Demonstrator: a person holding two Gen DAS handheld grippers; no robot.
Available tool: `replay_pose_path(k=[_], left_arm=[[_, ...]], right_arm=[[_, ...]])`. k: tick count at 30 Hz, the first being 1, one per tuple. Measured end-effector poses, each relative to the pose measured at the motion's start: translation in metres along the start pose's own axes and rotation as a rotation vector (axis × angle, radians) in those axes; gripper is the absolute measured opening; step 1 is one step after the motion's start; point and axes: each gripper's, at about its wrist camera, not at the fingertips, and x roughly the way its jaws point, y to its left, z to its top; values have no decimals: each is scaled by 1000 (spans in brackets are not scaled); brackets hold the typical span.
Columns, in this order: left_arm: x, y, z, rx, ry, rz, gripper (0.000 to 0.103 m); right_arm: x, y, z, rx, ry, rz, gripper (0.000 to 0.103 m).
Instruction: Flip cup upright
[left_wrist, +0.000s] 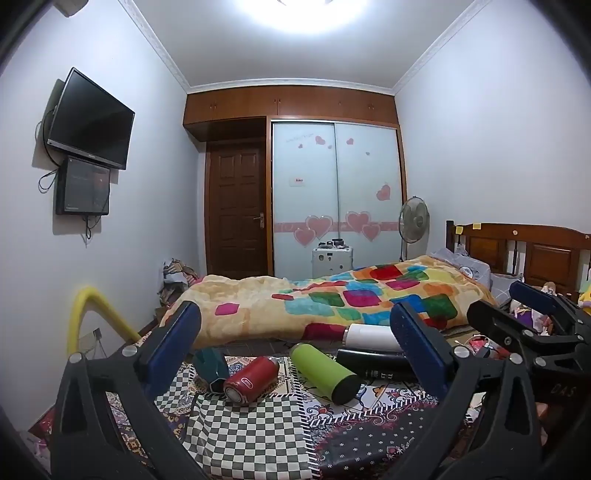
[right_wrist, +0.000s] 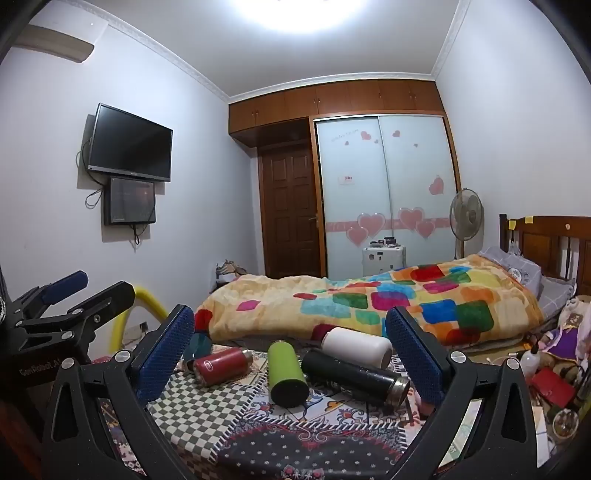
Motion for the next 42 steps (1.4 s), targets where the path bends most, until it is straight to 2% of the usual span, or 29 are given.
replay_pose_path(k=[8, 16, 42], left_arm=[[0, -8, 1, 12, -2, -13, 103], [0, 5, 5, -9, -2, -15, 103], [-2, 2, 3, -1, -19, -14, 103]], right_arm=[[0, 1, 0, -11, 3, -7, 103], [1, 1, -1, -11, 1, -5, 103], [0, -3, 3, -7, -3, -6, 103]])
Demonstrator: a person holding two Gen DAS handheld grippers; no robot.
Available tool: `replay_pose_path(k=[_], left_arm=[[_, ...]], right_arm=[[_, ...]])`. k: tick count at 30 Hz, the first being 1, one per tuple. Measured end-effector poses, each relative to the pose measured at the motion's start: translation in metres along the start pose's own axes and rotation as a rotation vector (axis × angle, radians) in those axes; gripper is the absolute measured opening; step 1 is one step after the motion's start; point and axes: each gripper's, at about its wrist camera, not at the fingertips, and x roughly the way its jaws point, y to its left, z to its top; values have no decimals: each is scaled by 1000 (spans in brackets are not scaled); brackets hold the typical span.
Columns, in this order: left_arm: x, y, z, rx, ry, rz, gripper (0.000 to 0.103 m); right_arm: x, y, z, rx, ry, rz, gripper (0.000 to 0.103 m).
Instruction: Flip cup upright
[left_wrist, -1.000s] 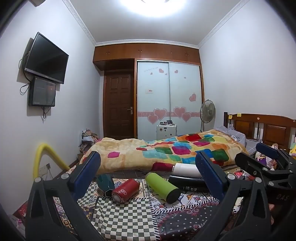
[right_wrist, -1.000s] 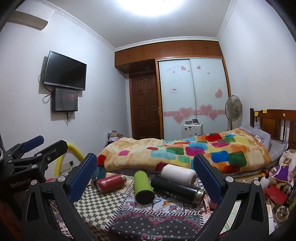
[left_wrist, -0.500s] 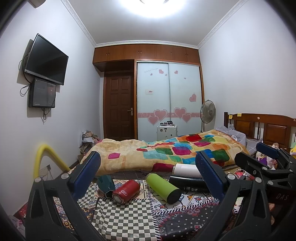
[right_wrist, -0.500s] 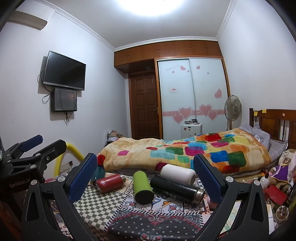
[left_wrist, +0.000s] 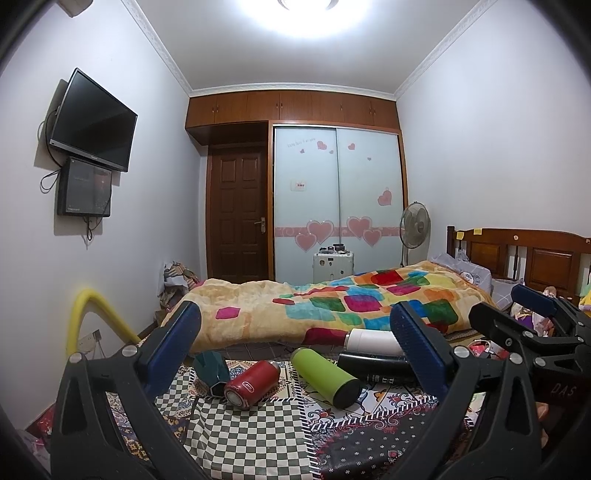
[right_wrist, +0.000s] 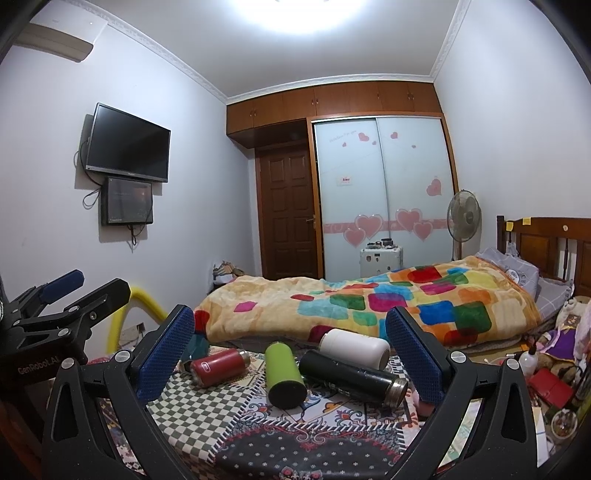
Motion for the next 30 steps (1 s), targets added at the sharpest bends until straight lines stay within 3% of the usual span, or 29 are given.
replay_pose_path(k=[30], left_arm=[[-5, 6, 4, -14, -20, 14, 103]], right_arm=[[-4, 11, 1, -11, -21, 17, 103]])
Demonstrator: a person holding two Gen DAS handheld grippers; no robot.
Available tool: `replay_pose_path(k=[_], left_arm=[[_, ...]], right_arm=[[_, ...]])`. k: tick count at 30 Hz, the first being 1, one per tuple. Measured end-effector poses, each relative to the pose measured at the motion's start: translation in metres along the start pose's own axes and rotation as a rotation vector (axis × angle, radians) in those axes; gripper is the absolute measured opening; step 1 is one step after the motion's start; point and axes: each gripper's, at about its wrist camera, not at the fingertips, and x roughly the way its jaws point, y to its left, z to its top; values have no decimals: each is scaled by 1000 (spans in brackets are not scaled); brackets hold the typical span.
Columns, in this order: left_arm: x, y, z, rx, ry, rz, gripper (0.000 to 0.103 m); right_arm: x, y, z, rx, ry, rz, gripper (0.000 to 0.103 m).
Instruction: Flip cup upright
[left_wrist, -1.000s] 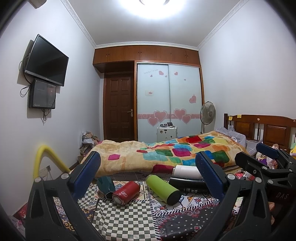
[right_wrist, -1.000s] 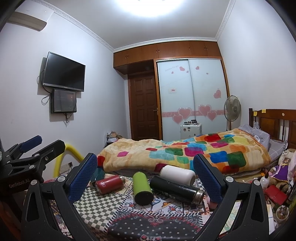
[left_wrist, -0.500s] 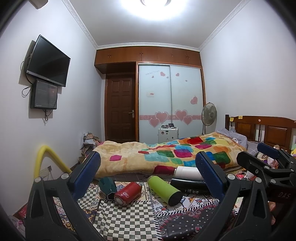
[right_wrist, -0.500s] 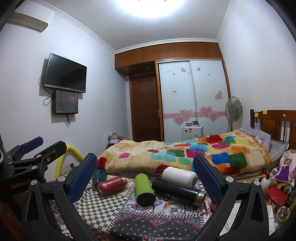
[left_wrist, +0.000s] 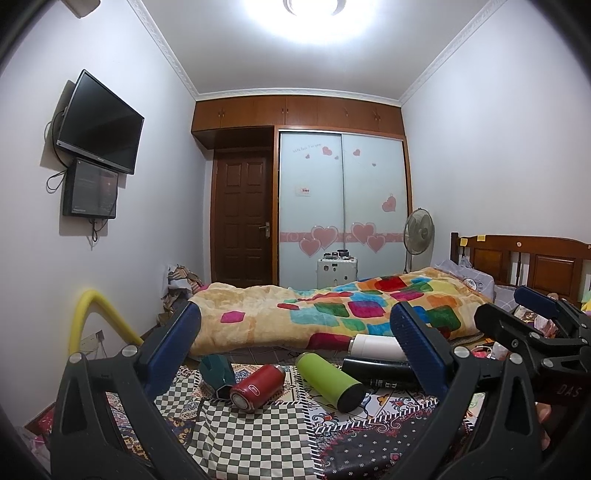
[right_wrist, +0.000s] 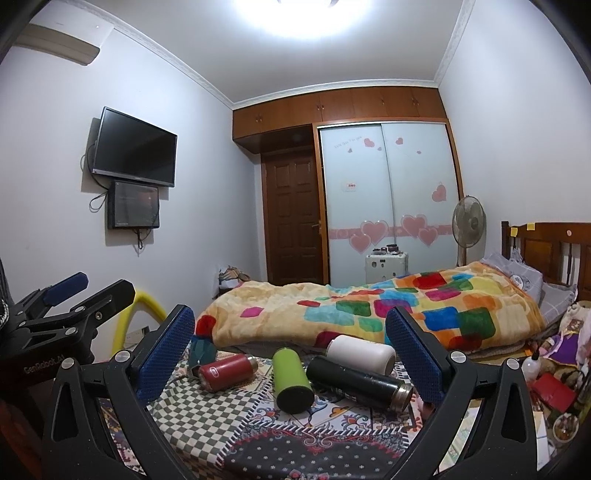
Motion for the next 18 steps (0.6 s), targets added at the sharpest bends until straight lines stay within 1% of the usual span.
replay_pose_path(k=[13, 15, 18], left_arm=[[3, 5, -4, -2, 11, 5, 103], [8, 7, -7, -2, 26, 3, 103], [25, 13, -13, -9, 73, -10, 103]], right_arm=[[1, 0, -2, 0, 2, 0, 103], [3, 0, -5, 0, 7, -3, 103], [11, -1, -11, -4, 27, -11, 103]])
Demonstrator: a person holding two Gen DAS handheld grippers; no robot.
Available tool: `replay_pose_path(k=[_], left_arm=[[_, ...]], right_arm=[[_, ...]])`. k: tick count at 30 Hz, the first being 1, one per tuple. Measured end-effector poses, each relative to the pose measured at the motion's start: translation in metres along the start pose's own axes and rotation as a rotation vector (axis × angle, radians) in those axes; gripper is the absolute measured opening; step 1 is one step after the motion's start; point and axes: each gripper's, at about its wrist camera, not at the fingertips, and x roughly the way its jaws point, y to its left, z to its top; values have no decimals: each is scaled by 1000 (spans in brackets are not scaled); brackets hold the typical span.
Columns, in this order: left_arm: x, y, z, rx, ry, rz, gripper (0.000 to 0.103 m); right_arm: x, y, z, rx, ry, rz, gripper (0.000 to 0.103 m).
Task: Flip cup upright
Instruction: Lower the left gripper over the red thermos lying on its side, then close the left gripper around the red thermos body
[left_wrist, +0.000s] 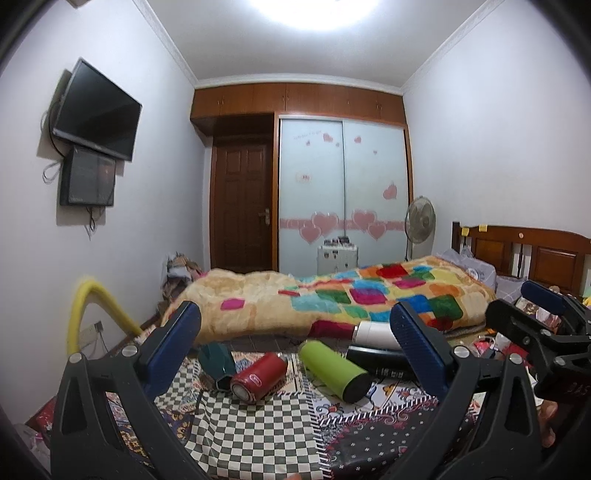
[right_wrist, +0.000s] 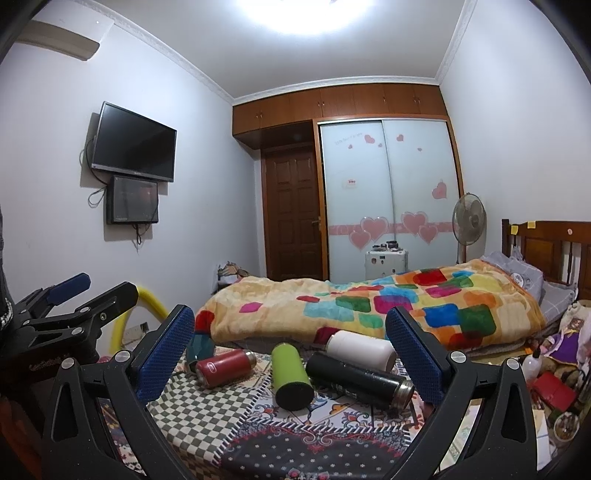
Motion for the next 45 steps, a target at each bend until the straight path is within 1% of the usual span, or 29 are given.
replay_pose_path(k=[2, 5, 7, 9, 11, 14, 17, 20, 25, 29, 31, 32, 34, 37, 40, 41, 45], left_arm=[[20, 7, -4, 4, 57, -15, 103], [56, 19, -12, 17, 166, -33, 103], [91, 29, -21, 33, 283, -70, 103], [121, 35, -31, 57, 373, -77, 103], [154, 40, -43, 87, 471, -78, 98], [196, 47, -60, 112, 598, -100, 91], [236, 52, -76, 149, 711, -115, 88], [269, 55, -89, 187, 799, -117, 87], [301, 55, -106, 242, 875, -106, 87], [318, 54, -120, 287, 936, -107, 80], [325, 53, -126, 299, 953, -108, 77], [327, 53, -129, 305, 962, -110, 73], [331, 52, -133, 306, 985, -122, 72], [335, 52, -140, 326, 1000, -119, 72], [335, 48, -144, 354, 993, -103, 70], [335, 47, -144, 356, 988, -94, 67], [333, 44, -142, 348, 1001, -93, 65]], right_arm=[[8, -2, -6, -4, 24, -8, 103], [26, -11, -18, -8, 73, -30, 103], [35, -18, -24, -7, 99, -41, 103], [47, -25, -31, -9, 131, -58, 103], [53, -30, -35, -8, 149, -67, 103], [66, -37, -41, 4, 178, -73, 103], [76, -41, -46, 16, 202, -70, 103], [86, -45, -50, 20, 219, -63, 103], [100, -42, -56, 20, 234, -38, 103], [108, -40, -63, 28, 246, -14, 103], [112, -40, -68, 34, 255, -7, 103], [114, -40, -70, 38, 262, -4, 103], [118, -41, -74, 48, 277, -1, 103], [121, -44, -78, 61, 292, 0, 103], [122, -47, -78, 70, 298, -4, 103], [122, -48, -79, 73, 300, -6, 103], [123, -50, -79, 72, 304, -12, 103]])
